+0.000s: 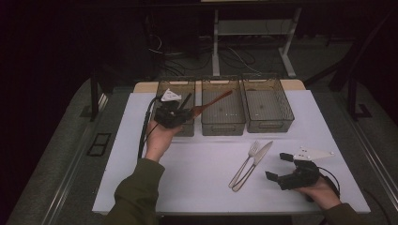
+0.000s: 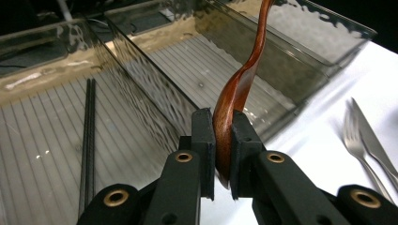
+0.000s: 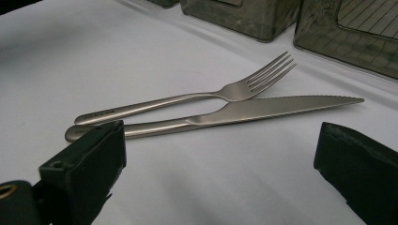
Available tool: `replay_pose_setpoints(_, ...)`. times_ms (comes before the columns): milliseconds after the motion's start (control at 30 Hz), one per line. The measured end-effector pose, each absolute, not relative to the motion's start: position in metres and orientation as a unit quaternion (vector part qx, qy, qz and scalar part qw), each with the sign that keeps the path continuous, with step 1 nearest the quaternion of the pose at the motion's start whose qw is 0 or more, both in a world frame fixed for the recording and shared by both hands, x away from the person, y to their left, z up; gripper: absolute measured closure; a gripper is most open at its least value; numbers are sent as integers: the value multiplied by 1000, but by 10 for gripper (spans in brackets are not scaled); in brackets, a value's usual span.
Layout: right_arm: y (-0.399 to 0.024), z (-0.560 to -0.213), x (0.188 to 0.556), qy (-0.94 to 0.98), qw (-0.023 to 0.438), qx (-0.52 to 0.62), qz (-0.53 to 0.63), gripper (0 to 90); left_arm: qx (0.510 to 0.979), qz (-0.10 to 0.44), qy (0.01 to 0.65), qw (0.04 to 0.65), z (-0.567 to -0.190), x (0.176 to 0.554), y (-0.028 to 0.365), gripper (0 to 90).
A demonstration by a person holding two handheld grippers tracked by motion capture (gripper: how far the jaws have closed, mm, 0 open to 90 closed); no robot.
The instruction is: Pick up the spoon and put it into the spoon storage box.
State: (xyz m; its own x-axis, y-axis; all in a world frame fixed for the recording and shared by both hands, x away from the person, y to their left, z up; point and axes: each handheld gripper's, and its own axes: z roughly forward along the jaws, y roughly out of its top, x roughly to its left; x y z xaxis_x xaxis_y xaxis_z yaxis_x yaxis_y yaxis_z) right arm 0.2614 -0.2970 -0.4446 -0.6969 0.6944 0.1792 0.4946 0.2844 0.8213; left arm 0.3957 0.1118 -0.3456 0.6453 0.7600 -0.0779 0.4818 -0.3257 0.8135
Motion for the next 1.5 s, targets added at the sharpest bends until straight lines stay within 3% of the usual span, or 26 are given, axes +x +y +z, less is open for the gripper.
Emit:
replay_pose_setpoints(733, -298, -444, 261, 791, 106, 374, 472, 22, 801, 183, 422, 384, -358, 451, 59, 819)
replay_pose_setpoints(1367, -299, -442, 261, 790, 105, 371, 477, 22, 809, 184, 448, 332, -381, 468, 31, 814)
replay_pose_setpoints(1500, -299, -442, 260, 790, 105, 371, 477, 22, 808, 190, 444, 338, -379, 467, 30, 692)
